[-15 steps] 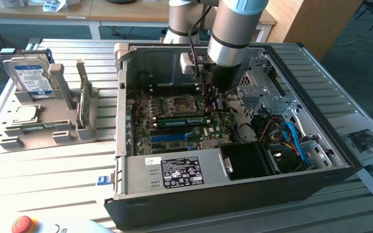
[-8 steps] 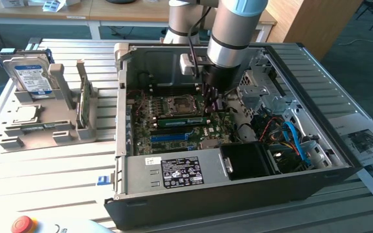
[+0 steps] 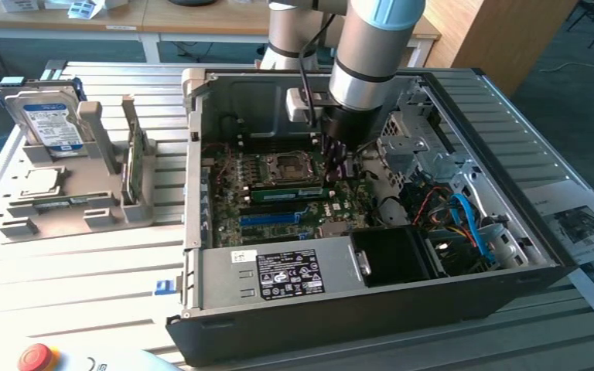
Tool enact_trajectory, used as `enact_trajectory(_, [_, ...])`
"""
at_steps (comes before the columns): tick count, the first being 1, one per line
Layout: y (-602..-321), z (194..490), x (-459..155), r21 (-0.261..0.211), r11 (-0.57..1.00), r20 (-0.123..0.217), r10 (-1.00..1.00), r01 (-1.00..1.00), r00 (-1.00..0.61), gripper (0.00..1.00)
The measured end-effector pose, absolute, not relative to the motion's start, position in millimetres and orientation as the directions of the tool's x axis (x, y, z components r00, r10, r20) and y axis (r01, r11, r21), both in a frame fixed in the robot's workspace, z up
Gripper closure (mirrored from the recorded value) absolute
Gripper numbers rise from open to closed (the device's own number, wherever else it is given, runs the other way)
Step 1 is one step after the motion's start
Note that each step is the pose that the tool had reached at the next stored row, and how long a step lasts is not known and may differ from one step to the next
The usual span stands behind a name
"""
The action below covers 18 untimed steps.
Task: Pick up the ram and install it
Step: 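Press down the ram until it locks into place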
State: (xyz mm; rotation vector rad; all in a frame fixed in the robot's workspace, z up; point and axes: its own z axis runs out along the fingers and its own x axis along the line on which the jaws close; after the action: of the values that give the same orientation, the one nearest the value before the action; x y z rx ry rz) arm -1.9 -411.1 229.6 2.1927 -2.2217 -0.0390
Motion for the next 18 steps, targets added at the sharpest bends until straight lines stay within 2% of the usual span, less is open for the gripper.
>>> enact_trajectory(18, [-411.1,227.1,-1.9,0.032,0.013,-0.003,-1.000,-0.999,-0.013,0.89])
